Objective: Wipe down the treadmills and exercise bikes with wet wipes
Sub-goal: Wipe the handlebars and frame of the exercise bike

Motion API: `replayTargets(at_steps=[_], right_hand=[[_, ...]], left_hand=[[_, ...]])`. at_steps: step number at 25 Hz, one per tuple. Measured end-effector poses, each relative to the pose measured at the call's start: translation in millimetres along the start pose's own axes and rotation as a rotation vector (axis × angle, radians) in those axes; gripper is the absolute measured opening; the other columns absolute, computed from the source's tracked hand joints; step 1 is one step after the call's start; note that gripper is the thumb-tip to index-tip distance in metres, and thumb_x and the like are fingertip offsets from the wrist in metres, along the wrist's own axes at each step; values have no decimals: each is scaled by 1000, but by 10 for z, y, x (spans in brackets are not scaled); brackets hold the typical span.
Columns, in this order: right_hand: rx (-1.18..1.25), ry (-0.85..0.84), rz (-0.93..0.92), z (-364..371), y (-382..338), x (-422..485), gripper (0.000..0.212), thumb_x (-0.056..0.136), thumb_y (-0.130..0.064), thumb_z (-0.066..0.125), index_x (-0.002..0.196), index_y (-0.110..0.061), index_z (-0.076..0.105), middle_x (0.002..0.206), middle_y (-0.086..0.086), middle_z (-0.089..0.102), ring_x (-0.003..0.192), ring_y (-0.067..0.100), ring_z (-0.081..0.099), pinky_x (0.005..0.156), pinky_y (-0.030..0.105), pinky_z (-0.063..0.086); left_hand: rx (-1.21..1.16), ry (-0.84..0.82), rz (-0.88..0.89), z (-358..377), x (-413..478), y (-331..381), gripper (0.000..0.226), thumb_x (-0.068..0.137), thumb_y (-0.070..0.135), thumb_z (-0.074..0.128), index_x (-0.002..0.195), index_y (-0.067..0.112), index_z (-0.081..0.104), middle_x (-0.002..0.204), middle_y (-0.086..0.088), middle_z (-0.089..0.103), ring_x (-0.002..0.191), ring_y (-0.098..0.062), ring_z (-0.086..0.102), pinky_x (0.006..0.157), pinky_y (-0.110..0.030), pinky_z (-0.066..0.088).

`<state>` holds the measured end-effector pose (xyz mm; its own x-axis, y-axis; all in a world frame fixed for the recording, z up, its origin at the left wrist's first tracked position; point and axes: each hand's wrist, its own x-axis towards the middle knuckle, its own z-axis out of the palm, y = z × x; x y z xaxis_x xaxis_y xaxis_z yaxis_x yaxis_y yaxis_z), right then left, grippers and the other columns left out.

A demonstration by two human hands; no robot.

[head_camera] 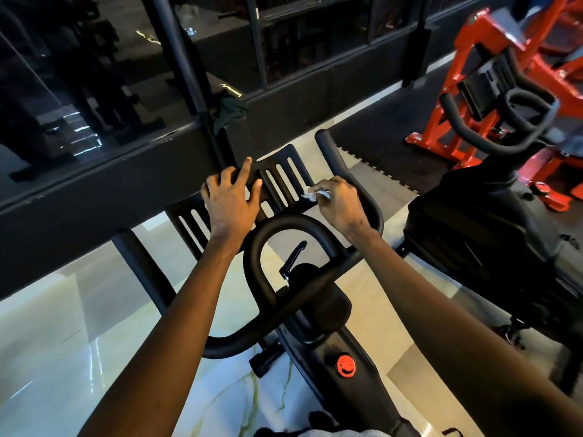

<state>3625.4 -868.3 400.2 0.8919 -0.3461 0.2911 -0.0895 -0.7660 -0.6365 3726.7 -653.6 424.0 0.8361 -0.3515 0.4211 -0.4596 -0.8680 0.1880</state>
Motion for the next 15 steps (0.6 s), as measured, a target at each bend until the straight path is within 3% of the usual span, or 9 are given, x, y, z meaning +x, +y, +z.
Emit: replayTargets(at_steps=[2,5,7,12,15], right_hand=[[-30,25,10,-9,-4,-96,27,91,-12,63,111,-29,73,115,-8,66,99,4,60,92,26,55],[-90,38,49,-83,7,-296,32,92,-2,59,114,-19,75,117,-6,63,105,6,55,98,15,44],[-152,68,126,-170,3,-448,33,90,0,57,113,-15,76,122,-2,65,116,13,56,99,17,42],[-215,62,250,-457,41,-1097,20,91,-13,64,107,-14,76,116,0,66,117,16,55,92,16,39],[-203,110,325,-674,89,-1562,20,92,-17,64,107,-15,76,114,-1,69,117,17,52,91,19,39]], left_hand=[[-29,-14,4,-22,-15,14,54,104,51,40,154,30,37,142,-10,49,125,-36,43,108,-55,31],[-80,-70,5,-98,-5,-17,54,105,48,41,155,29,35,148,-10,46,133,-36,39,112,-58,25],[-126,-118,8,-147,6,-36,55,105,46,41,156,29,33,153,-9,41,140,-35,33,115,-58,21],[-223,-201,32,-240,-41,-37,60,105,50,38,158,25,29,166,-8,21,154,-32,11,122,-56,6],[-276,-179,73,-253,-229,54,56,103,46,42,155,25,38,167,-9,19,155,-29,6,122,-51,-3]])
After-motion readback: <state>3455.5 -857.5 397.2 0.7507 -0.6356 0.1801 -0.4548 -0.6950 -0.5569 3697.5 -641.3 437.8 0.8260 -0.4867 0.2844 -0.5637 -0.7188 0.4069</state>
